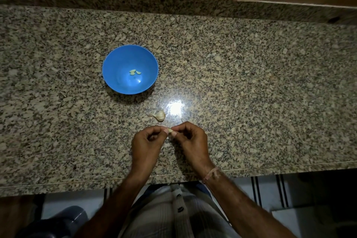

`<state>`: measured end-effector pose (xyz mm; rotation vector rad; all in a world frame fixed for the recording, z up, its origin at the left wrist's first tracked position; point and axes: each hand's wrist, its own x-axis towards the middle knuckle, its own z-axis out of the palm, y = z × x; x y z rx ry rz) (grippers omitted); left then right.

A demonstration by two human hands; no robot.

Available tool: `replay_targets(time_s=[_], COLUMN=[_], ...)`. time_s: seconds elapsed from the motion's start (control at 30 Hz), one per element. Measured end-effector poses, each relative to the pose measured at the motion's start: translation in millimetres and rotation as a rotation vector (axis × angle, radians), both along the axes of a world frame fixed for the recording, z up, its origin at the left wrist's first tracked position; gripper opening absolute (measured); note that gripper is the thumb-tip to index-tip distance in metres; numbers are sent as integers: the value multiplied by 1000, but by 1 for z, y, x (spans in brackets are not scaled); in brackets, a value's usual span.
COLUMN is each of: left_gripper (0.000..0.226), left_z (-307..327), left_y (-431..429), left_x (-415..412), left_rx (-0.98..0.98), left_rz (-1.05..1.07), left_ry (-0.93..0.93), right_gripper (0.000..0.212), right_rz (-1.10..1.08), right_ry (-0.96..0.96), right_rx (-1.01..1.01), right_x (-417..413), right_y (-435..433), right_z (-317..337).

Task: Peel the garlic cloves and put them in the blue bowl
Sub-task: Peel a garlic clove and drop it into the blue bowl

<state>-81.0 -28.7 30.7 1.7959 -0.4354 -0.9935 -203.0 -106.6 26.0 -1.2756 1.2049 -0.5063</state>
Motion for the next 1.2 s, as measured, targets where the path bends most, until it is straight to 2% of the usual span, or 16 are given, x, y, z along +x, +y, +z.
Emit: replay_targets(time_s=[0.3,0.47,0.87,1.1,1.2], left_gripper=[7,10,19,17,15], left_z=[-4,-4,-4,-6,-9], left_y=[0,-1,-6,-5,0], left_x=[2,1,-8,-12,-12], left_rx=[-12,13,7,26,56], left_rz=[-20,-9,79,66,43], left_ry=[-21,7,228,163,85], right_gripper=[8,8,12,9,7], right_rz=[1,-55,-227,-333,-348], right_ry=[-26,-105,-258,-284,-304], right_rx=[19,174,518,686,693], right_x=[0,0,2,3,1], right_y=[1,1,4,0,-8], right_z=[-1,1,2,6,6])
